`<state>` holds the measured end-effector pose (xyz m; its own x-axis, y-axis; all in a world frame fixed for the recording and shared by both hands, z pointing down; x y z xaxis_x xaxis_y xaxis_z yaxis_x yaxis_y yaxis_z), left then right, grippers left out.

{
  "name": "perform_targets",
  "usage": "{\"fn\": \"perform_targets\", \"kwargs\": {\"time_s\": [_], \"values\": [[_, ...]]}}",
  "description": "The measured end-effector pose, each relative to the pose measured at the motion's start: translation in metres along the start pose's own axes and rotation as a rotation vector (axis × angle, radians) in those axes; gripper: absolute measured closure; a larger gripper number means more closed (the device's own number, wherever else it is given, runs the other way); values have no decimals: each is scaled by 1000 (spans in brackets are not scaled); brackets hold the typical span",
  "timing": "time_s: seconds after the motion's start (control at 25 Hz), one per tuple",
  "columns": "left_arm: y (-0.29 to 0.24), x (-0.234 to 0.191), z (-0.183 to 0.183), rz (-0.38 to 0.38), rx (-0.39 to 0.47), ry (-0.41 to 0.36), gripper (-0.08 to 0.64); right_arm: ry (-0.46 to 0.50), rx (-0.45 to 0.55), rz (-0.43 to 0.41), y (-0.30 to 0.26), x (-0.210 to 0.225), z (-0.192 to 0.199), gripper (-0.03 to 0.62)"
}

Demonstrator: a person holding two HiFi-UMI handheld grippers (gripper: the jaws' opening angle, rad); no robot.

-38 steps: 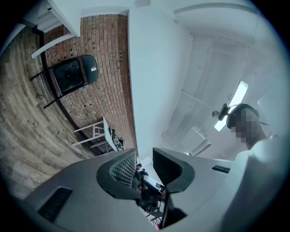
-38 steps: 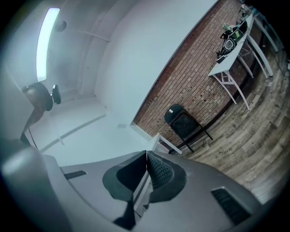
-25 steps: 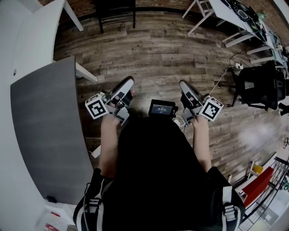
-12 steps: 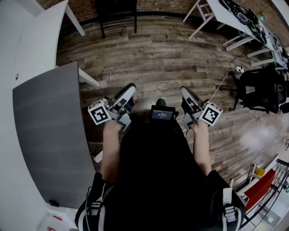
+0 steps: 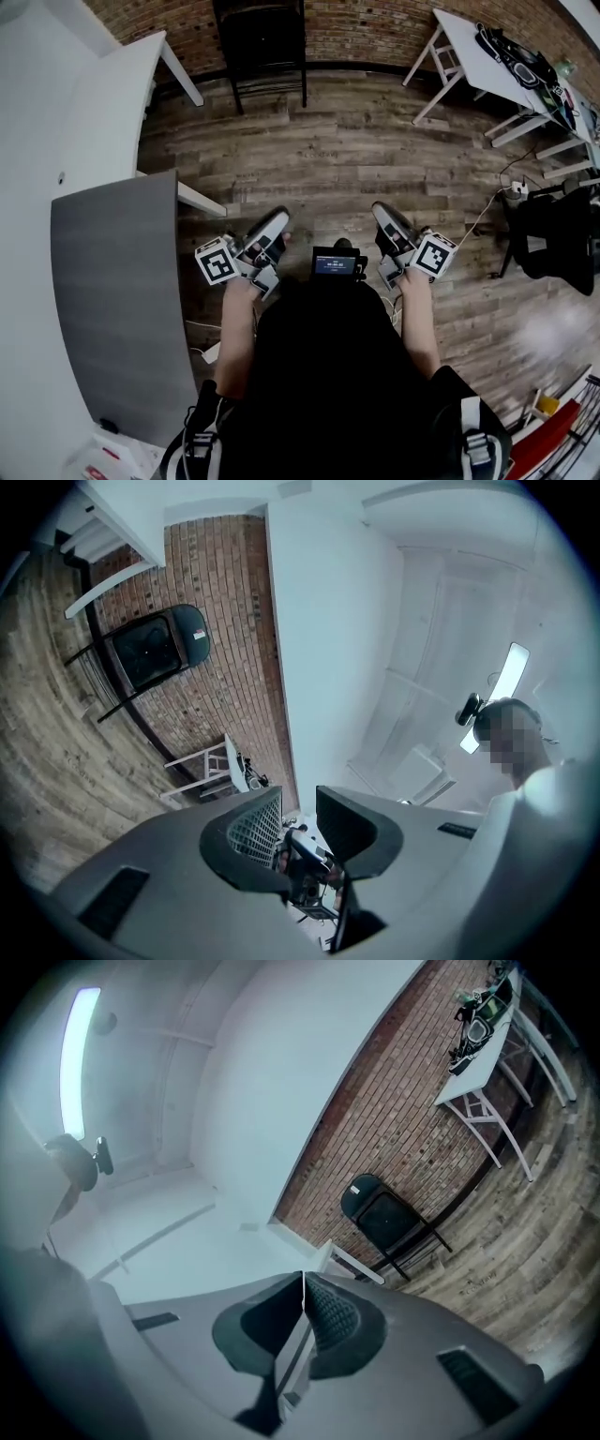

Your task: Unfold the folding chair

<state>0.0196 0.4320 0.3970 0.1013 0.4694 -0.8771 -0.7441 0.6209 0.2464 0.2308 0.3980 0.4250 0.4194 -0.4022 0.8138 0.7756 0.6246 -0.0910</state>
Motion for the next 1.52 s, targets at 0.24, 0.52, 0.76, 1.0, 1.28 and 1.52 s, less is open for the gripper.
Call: {"fn": "perform_targets", "kwargs": {"time_s": [0.24, 0.52, 0.76, 1.0, 1.28, 1.52], "values": [[-68, -16, -13, -54, -21, -55, 445, -2, 4, -60, -14, 39, -61, 575], [-142, -27, -13, -106, -29, -79, 445, -18, 30, -106, 1, 79, -131, 575], [-158, -39, -11, -139, -24, -73, 445, -44, 36, -142, 3, 96, -146, 575], [-167, -55, -23, -124, -17, -45, 422, -40, 22, -131, -14, 98, -145, 574], [-188, -90, -66, -68, -16, -45, 405, 4, 50, -72, -48, 105, -170, 573], [-209, -111, -131, 14, -8, -76, 405, 45, 45, -40, -111, 100, -199, 527]]}}
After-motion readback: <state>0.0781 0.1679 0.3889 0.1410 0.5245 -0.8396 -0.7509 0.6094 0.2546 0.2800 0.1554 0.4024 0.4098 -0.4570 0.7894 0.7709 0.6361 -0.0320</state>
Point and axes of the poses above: the fingertips, and each gripper's own axes: y backward along the fingers, x to its right, z out of its underside, the point moved 1 cm from there along y, backward along the fingers, and after that the axes turned 2 degrees about z, right-handed, at the moved point
